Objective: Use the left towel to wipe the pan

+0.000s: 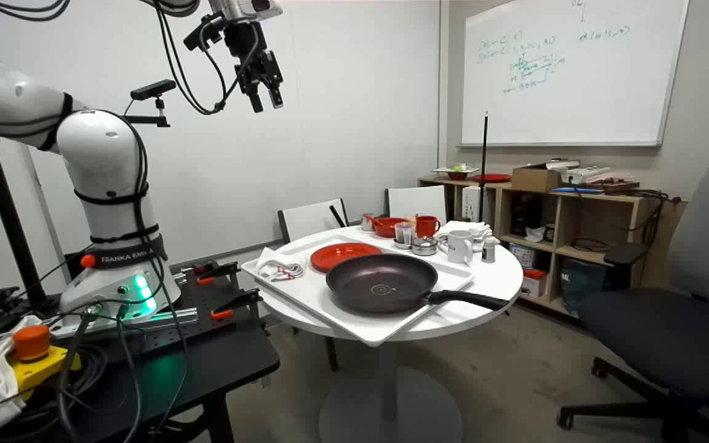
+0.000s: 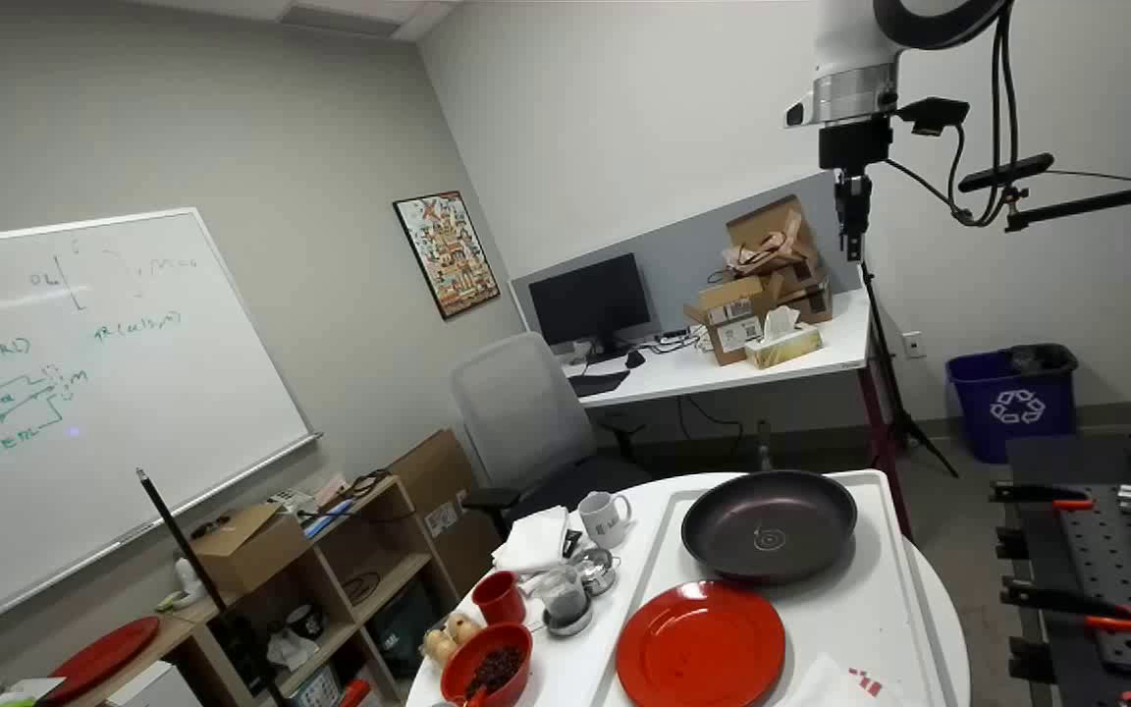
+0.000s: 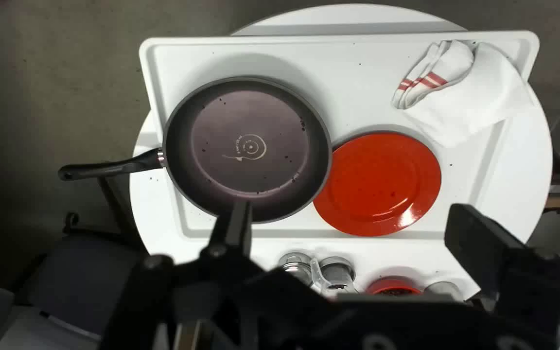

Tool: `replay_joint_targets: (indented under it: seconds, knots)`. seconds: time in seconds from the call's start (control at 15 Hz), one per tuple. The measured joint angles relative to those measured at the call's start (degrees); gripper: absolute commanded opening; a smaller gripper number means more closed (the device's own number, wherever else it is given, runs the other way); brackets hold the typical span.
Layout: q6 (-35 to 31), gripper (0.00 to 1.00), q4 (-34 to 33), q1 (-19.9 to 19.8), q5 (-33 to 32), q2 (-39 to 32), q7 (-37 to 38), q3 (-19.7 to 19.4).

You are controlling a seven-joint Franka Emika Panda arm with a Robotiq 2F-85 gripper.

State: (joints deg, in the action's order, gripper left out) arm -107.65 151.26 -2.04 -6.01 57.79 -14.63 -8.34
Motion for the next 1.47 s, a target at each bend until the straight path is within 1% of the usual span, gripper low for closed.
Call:
replay_joint_targets:
  seconds: [0.93,1.07,1.2,1.47]
  knots:
    - [-0.01,1.00,-0.02,0.37,0.00,-0.20,-0.05,0.07]
    - [-0.02,1.00,-0.19,1.78,0.07,-1.13,-0.72,0.46]
    - [-0.03,1.00,-0.64,4.39,0.19,-3.15,-1.59,1.32]
    - [-0.06,1.00,-2.87,9.76,0.22,-9.80,-2.15,4.65]
